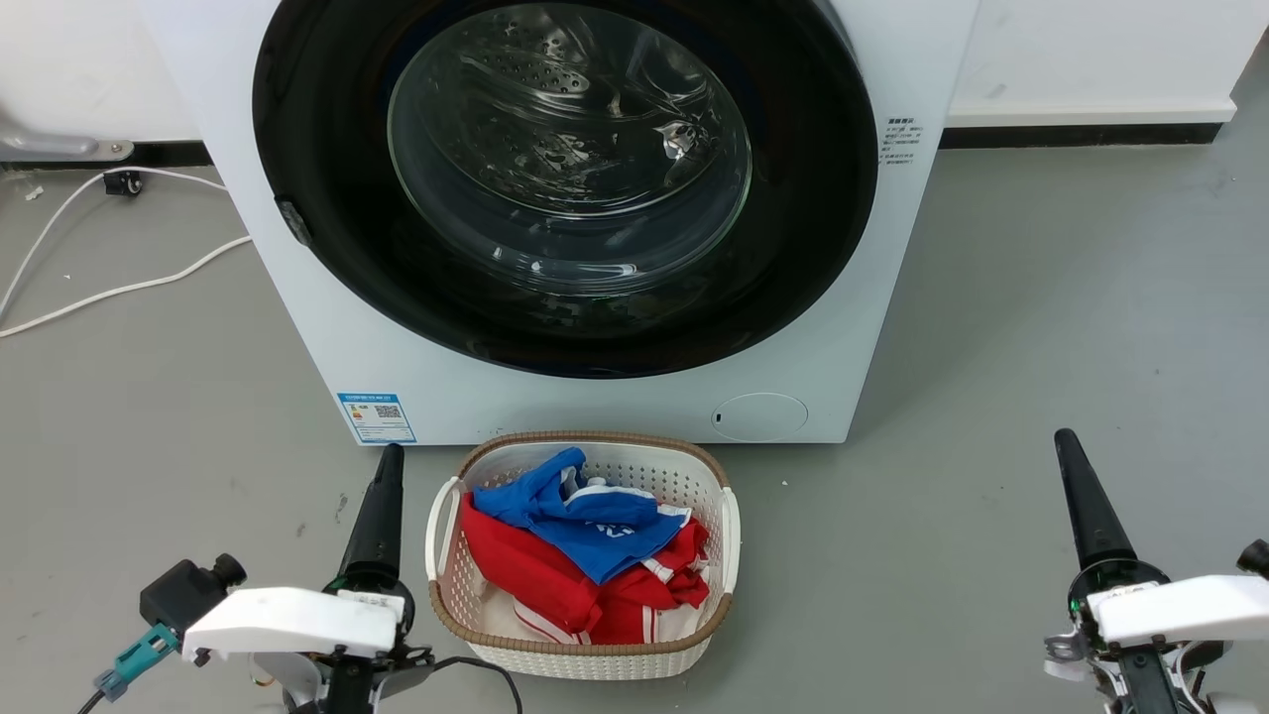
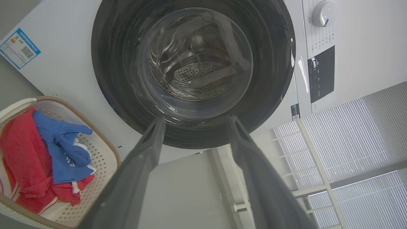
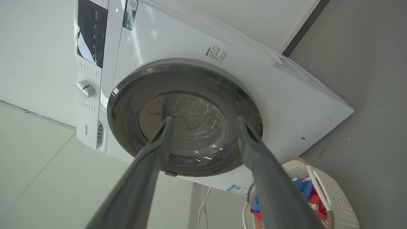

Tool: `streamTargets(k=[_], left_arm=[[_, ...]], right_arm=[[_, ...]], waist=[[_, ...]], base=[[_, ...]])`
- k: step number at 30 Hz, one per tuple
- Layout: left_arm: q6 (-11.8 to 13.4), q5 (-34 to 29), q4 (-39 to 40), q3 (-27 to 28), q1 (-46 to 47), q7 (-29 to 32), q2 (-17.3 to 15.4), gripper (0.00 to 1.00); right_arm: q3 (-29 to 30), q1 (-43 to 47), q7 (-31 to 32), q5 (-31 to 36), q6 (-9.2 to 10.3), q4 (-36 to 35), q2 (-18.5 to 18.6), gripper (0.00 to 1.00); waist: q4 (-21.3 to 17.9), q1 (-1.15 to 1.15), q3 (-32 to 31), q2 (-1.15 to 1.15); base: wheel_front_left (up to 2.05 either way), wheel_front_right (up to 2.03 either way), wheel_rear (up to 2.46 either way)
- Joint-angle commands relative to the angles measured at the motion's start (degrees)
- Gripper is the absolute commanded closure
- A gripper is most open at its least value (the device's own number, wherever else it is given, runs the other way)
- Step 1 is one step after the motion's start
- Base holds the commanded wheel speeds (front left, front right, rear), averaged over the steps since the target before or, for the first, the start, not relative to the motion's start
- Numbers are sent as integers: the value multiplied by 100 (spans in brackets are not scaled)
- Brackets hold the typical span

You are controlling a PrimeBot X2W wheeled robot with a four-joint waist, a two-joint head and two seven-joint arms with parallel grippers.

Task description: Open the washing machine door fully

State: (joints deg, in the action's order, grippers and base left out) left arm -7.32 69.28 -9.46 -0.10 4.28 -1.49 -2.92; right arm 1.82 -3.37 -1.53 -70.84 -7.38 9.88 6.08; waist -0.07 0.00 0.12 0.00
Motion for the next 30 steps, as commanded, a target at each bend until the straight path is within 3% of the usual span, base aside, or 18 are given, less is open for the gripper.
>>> streamTargets(k=[1,15,30], left_arm=[[-12,-331,128,-37,96,-68,-19,0],[194,-2435,44,-346,137,-346,-52,0],[437,-3641,-42,-697,263,-585,-234,0]], right_arm=[[-19,-57,-64,328,-6,-110,62,0],[-45,6,-171,2287,-8,-161,84,0],[-73,66,26,3535,-10,-399,113,0]], waist=[[-2,0,0,0],[4,0,-13,0],[-14,0,-21,0]], base=[[0,0,0],[0,0,0],[0,0,0]])
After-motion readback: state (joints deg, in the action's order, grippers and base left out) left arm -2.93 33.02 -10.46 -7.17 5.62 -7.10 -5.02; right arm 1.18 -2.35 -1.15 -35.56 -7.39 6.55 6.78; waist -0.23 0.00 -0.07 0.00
